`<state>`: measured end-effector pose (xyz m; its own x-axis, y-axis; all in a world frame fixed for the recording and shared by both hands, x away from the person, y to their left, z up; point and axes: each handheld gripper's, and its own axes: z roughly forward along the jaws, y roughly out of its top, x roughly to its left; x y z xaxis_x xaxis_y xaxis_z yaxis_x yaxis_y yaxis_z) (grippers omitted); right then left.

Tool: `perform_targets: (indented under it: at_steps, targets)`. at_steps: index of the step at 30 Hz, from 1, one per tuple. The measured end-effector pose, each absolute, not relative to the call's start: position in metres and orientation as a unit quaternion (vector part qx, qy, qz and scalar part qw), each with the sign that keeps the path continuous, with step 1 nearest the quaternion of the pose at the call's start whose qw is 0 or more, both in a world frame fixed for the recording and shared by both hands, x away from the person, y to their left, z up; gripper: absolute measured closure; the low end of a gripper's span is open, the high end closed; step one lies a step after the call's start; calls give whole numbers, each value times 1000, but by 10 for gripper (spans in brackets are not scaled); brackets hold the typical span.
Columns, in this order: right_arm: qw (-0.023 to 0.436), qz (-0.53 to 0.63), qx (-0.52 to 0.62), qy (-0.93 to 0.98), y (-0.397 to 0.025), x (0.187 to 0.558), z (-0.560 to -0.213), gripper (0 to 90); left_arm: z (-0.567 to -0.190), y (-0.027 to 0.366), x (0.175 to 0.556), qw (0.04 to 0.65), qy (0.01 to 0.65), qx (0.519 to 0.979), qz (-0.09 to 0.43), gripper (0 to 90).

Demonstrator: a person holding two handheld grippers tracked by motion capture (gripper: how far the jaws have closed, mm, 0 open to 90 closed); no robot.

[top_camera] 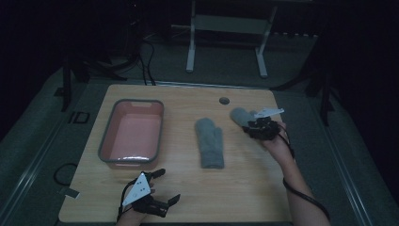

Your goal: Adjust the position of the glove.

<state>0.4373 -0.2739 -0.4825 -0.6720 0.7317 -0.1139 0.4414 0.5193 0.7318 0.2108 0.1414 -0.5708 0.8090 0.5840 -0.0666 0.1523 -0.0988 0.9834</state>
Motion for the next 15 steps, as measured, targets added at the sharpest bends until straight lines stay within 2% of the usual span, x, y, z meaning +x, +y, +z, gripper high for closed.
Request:
perform_targets:
  at_steps: [2, 5, 8, 11, 15]
  targets:
    - [225, 339, 346, 845, -287, 447, -484, 673, -570, 142, 210, 621, 253, 721, 174, 2]
    - [238, 321, 344, 850, -299, 460, -491, 672, -570, 142, 210, 622, 252, 721, 174, 2]
    - [232, 306, 352, 854, -303, 467, -497, 672, -571, 142, 210, 621, 251, 722, 174, 2]
    - [214, 299, 382, 848, -313, 479, -510, 602, -571, 141, 210, 616, 248, 726, 178, 2]
    - [195, 292, 391, 851, -316, 483, -520, 568, -571, 141, 210, 619, 247, 725, 174, 2]
